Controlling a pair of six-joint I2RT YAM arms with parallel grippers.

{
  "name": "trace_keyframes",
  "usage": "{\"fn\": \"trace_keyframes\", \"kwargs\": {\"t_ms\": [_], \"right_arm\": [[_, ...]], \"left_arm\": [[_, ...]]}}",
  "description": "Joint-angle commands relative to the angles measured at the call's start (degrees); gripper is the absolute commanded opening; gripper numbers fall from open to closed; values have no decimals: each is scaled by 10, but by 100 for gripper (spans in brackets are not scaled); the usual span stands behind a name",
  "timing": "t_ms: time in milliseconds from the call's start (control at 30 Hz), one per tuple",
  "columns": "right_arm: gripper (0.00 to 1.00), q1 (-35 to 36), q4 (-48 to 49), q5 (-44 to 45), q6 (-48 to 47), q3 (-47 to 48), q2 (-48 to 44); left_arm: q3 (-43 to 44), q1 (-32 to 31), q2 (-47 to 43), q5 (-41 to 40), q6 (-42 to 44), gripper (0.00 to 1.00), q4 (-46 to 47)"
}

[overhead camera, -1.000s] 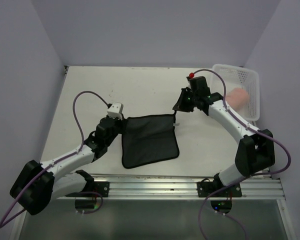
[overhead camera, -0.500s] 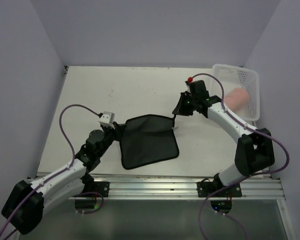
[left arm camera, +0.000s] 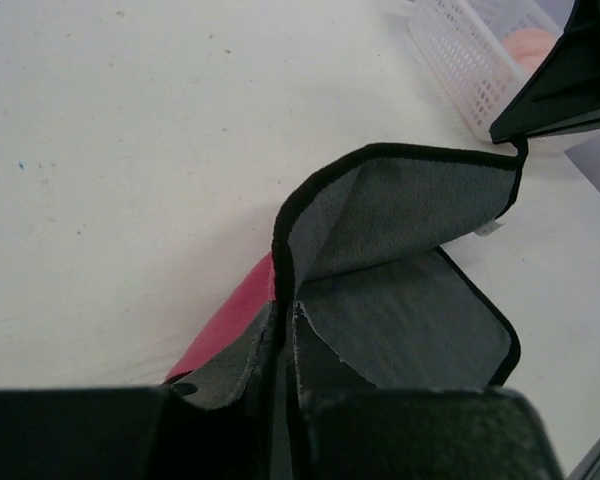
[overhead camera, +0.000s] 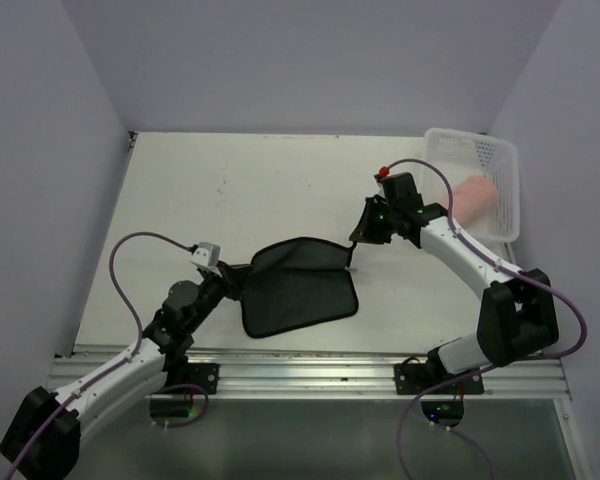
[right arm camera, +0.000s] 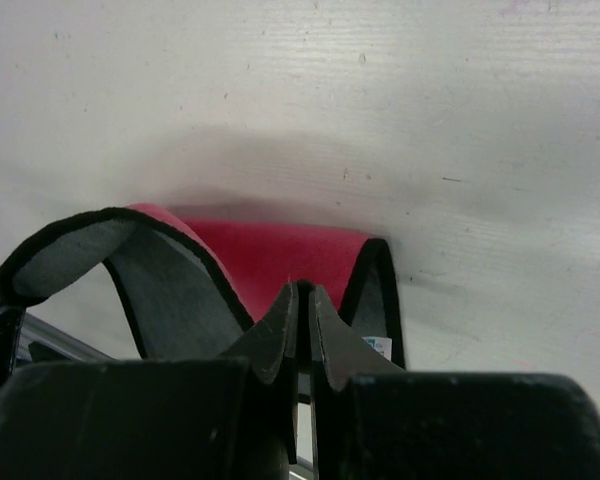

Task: Roll the towels
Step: Fold the towel

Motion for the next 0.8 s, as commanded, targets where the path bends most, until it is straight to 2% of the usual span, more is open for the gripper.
{"fn": "trace_keyframes", "kwargs": {"t_ms": [0,167,500,767], "right_arm": [[0,-3,1,-3,-18,-6,-26],[0,-3,-10,1,-25,-8,-39],[0,-3,-16,11,-25,-37,-62],[0,-3,-27,26,-32,-48,-80]], "left_arm": [[-17,3,-20,8,-12,9,32],[-24,3,-47,2,-23,0,2],[-30,3,-101,13,-50,0,-40],[-47,3,-152,15,-63,0,-108]]}}
